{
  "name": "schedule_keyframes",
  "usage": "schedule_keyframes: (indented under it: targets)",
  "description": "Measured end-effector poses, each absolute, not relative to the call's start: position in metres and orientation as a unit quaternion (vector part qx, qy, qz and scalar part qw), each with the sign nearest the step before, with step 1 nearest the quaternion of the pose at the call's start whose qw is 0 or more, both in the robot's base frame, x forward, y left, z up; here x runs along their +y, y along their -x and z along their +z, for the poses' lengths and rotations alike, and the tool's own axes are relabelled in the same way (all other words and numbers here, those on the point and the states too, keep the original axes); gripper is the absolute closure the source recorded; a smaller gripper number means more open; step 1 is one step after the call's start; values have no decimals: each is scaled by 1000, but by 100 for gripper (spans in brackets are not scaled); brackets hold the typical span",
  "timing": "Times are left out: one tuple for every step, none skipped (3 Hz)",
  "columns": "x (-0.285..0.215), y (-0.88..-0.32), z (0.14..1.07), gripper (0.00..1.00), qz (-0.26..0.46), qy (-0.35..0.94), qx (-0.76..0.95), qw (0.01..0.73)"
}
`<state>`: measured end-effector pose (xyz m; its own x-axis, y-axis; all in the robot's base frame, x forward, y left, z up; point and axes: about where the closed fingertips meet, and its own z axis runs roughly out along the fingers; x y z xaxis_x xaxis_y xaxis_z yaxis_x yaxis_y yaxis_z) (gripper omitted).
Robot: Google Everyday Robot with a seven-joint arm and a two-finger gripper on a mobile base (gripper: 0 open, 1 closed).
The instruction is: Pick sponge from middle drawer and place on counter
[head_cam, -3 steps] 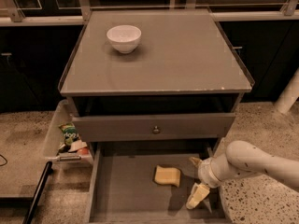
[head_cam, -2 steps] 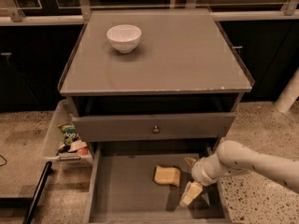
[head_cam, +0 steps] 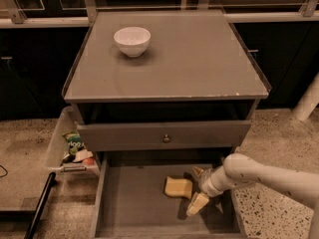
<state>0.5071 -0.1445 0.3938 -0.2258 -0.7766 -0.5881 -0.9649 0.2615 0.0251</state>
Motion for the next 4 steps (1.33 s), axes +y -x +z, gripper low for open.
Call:
schedule_keyframes:
  targets:
    - [-140, -517, 382, 0, 183, 584, 747, 259]
    - [-137, -523, 372, 0, 180, 592, 736, 275]
    - [-134, -527, 365, 0, 189, 594, 727, 287]
    - [-131, -529, 360, 0, 202, 598, 720, 289]
